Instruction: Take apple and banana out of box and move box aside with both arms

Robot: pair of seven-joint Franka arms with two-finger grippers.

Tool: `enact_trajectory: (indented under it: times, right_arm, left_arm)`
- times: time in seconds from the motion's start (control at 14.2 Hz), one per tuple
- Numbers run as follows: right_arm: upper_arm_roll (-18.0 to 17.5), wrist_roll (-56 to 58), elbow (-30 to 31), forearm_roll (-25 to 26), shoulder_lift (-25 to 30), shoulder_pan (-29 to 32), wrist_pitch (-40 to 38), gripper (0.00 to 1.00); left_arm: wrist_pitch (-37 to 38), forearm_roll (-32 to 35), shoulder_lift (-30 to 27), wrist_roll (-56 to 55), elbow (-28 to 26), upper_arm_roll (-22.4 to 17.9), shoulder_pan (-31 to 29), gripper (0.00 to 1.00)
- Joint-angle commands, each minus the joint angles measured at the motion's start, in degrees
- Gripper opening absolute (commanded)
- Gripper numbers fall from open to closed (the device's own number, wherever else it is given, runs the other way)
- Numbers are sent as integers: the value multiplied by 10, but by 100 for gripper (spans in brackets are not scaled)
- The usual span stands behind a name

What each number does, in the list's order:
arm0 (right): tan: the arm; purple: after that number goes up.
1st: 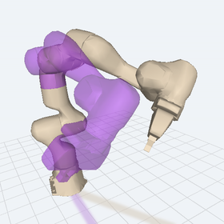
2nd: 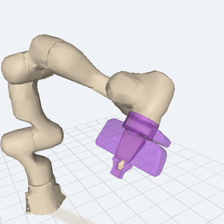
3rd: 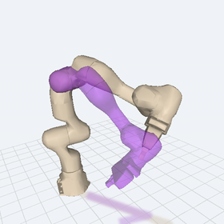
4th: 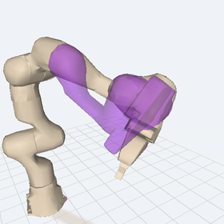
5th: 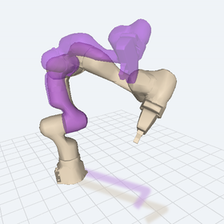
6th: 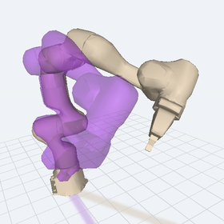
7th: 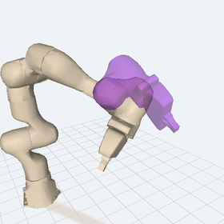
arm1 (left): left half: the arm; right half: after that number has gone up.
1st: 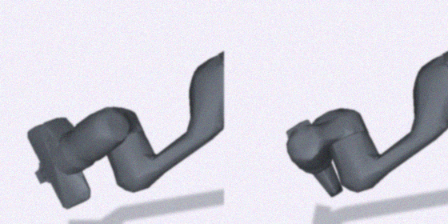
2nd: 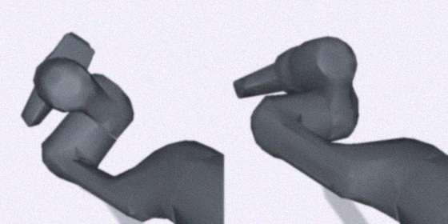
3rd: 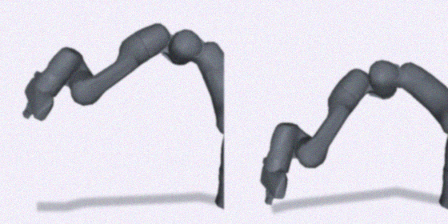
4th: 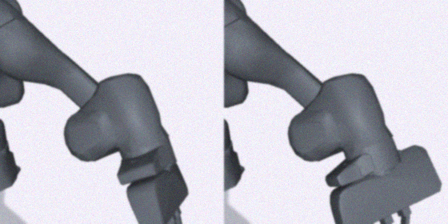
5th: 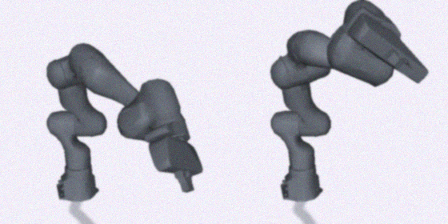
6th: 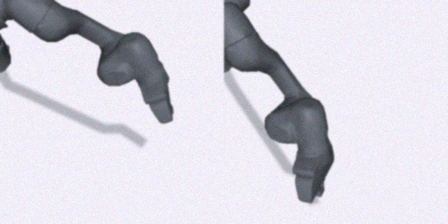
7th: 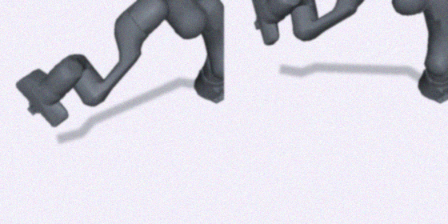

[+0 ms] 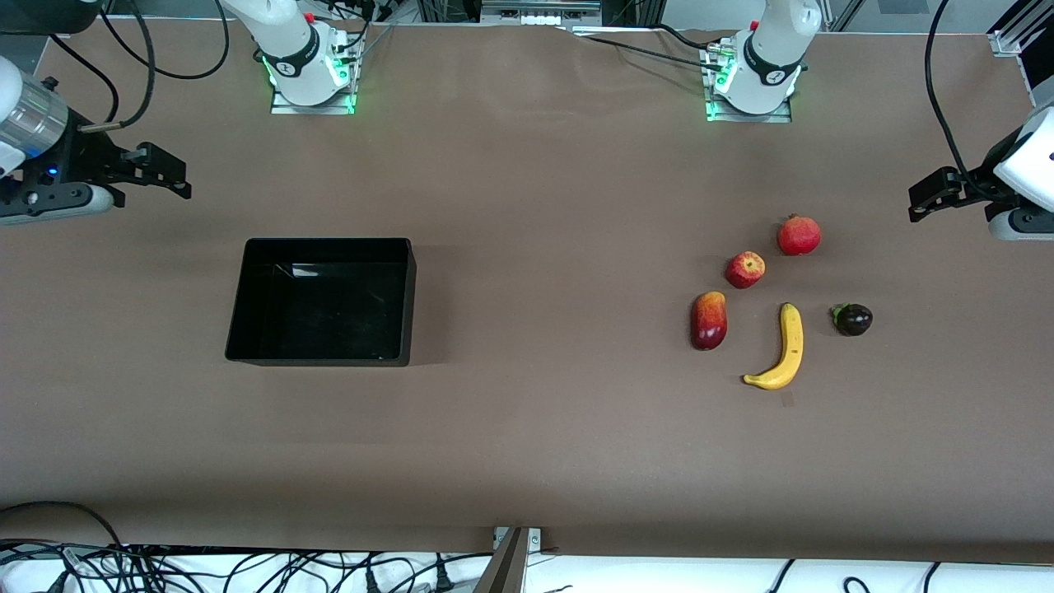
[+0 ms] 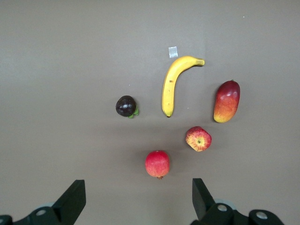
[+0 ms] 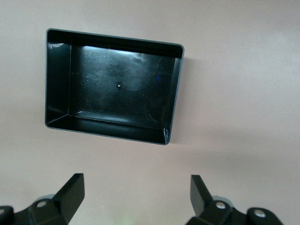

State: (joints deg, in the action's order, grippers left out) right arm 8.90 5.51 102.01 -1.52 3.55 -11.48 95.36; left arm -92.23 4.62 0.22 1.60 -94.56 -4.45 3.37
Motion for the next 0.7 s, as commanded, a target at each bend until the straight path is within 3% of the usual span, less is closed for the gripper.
enact_trajectory:
  times: [0.0, 0.63]
  right_arm:
    - [-69, 2, 10, 8, 12, 71, 8, 100]
    - [-71, 4, -29, 6, -5, 74, 2, 100]
  left_arm:
    - [14, 2, 5, 12, 17, 1, -1, 100]
    - [21, 2, 4, 13, 17, 1, 2, 100]
